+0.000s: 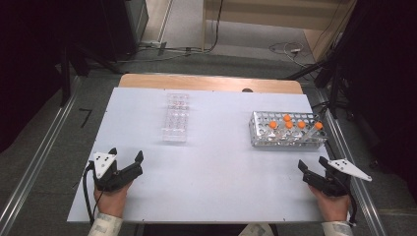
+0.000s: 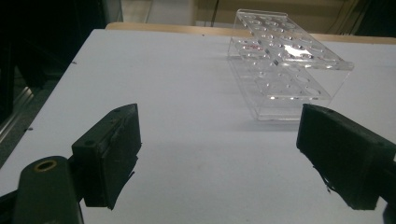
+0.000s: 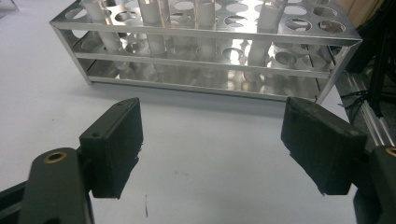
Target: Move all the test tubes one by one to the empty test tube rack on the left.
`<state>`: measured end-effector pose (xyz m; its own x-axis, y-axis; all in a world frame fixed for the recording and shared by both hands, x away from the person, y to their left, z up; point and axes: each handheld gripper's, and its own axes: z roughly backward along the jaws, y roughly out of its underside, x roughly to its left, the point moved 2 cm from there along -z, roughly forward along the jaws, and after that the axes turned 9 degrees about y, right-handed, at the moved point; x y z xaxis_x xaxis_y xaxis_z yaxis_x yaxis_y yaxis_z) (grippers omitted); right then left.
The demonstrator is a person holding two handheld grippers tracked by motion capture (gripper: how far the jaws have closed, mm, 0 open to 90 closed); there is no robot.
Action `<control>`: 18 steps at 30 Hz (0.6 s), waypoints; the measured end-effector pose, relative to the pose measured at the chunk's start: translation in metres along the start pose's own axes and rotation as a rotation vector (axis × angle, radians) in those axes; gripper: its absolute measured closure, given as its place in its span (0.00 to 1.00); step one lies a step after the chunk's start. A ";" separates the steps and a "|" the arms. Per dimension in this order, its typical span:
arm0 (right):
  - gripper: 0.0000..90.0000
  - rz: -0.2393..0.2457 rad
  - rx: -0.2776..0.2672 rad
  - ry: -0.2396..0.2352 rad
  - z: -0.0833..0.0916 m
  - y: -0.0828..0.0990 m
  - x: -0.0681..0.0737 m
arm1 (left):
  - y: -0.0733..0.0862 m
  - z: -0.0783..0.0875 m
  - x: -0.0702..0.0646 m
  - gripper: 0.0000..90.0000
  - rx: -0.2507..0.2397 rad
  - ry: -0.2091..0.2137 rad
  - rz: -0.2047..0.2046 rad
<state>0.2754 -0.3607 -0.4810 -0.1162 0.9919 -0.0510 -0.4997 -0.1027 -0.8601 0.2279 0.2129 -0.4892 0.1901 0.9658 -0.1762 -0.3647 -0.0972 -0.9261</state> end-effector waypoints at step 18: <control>0.32 -0.010 -0.025 0.012 -0.008 -0.009 0.000 | 0.002 0.000 -0.003 0.16 0.004 0.002 -0.012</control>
<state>0.2862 -0.3596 -0.4774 -0.1012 0.9937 -0.0478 -0.4787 -0.0907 -0.8733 0.2273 0.2102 -0.4904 0.1962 0.9665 -0.1654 -0.3660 -0.0843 -0.9268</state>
